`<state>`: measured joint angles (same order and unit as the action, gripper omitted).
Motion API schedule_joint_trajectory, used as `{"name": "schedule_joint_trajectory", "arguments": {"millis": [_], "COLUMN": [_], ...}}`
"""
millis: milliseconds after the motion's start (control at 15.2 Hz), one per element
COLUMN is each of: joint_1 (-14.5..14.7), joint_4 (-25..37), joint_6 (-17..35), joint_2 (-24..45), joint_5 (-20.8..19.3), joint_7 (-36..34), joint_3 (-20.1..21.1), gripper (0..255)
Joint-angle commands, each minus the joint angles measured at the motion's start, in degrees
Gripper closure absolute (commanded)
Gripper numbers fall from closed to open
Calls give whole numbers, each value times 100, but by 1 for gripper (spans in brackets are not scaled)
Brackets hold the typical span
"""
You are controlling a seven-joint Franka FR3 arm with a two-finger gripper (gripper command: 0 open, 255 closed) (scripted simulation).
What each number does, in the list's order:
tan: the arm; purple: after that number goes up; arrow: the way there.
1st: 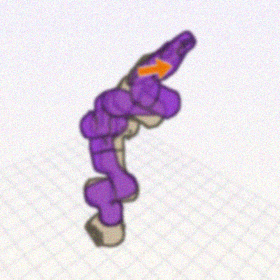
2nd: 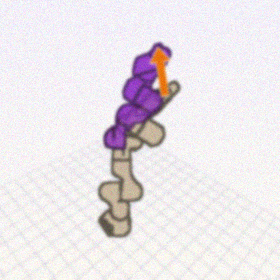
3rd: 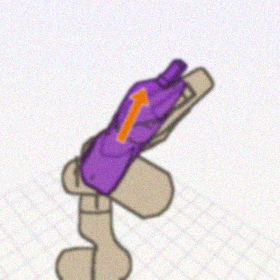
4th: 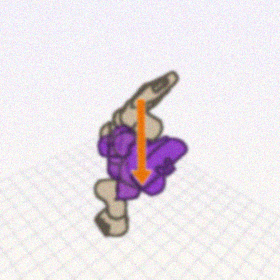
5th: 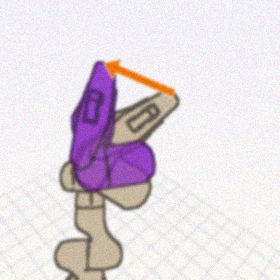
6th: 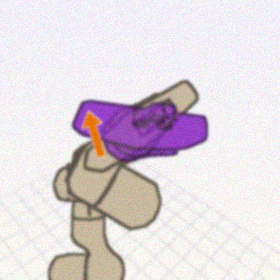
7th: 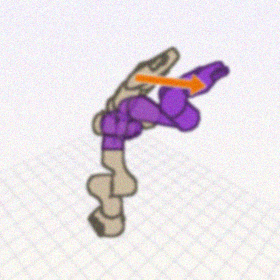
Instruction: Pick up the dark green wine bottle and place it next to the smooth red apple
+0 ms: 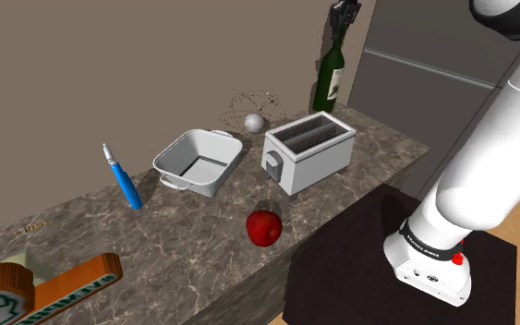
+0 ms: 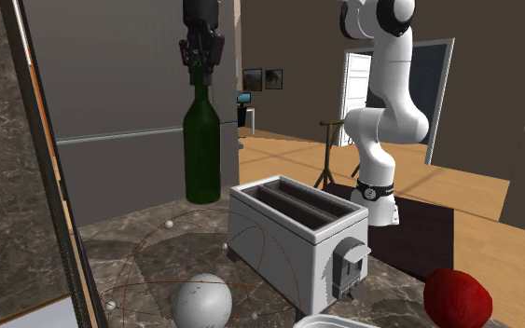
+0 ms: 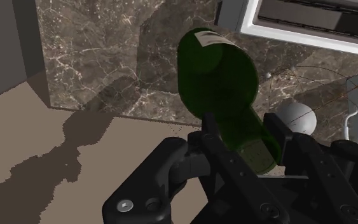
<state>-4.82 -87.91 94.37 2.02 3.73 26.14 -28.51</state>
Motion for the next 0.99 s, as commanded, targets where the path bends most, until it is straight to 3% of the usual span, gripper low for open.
{"name": "schedule_joint_trajectory", "arguments": {"millis": [0, 396, 924], "joint_1": [187, 586, 996], "joint_4": [-307, -1145, -1826], "joint_6": [55, 193, 243], "joint_2": [-307, -1090, -1723], "joint_5": [-177, -540, -687], "joint_7": [-347, -1317, -2531], "joint_3": [157, 698, 1470], "gripper": [255, 255, 255]}}
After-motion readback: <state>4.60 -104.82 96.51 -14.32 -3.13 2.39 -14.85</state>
